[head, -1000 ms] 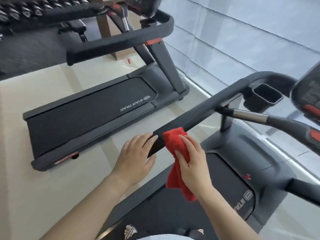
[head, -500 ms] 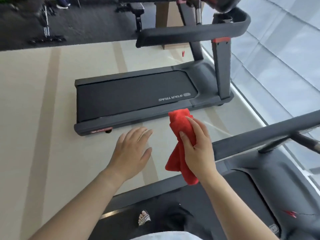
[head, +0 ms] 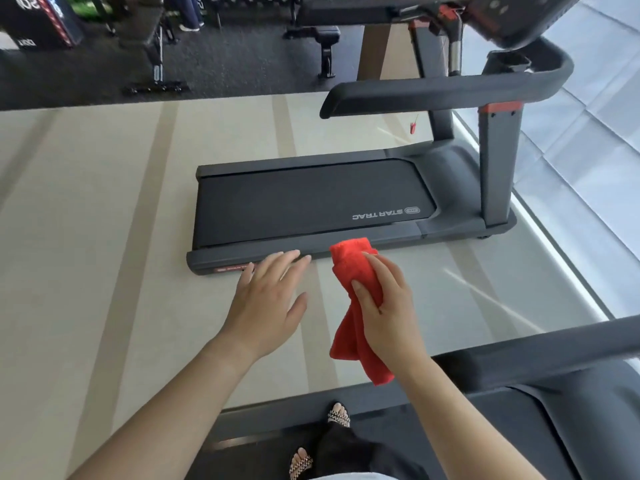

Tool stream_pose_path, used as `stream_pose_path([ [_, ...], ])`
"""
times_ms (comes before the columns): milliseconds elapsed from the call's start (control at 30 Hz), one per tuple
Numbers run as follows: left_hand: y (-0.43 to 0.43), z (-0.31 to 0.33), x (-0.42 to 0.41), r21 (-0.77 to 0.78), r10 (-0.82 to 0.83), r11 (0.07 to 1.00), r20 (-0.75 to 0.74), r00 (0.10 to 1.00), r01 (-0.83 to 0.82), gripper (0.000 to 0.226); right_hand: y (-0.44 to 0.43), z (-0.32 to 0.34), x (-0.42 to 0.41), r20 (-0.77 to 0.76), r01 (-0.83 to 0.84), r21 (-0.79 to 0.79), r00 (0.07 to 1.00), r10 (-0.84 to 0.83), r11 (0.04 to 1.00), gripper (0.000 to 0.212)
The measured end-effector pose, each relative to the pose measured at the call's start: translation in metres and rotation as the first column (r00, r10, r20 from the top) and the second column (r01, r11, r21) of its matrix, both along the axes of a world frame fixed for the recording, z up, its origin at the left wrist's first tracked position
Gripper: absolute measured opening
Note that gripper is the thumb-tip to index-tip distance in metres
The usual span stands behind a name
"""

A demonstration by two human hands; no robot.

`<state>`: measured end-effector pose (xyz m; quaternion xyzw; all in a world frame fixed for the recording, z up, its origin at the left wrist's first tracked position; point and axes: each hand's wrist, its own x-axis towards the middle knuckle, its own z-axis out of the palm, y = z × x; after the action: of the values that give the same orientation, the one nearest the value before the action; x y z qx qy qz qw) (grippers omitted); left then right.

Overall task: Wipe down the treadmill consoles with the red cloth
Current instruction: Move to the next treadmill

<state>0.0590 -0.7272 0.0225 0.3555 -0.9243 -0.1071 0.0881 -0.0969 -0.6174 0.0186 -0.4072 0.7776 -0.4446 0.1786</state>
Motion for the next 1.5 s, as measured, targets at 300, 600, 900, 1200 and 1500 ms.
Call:
stream_pose_path([
  [300,-0.031,0.016,-0.052,-0.004,0.019,1.000,-0.025,0.999,-0.019,0.054,-0.034,0.009,-0.045,-0.033,-0.031,-0.019,0.999,0.030,0.999,0.037],
  [600,-0.069,0.020,-0.087,-0.003,-0.001,1.000,-0.036,0.999,0.001,0.055,-0.065,0.008,-0.073,-0.040,-0.007,-0.007,0.999,0.007,1.000,0.038],
  [900,-0.131,0.030,-0.095,-0.002,-0.071,0.998,-0.062,0.996,0.071,0.056,-0.118,0.012,-0.070,-0.032,0.063,-0.043,0.997,-0.065,0.997,0.038],
  [1200,-0.188,0.037,-0.077,-0.027,-0.097,0.995,-0.081,0.992,0.095,0.056,-0.173,0.018,-0.046,-0.036,0.068,-0.084,0.997,-0.071,0.994,0.038],
  [1500,-0.230,0.031,-0.067,-0.079,-0.085,0.994,-0.097,0.992,0.078,0.058,-0.224,0.010,-0.049,-0.066,0.070,-0.099,0.995,-0.077,0.993,0.038],
])
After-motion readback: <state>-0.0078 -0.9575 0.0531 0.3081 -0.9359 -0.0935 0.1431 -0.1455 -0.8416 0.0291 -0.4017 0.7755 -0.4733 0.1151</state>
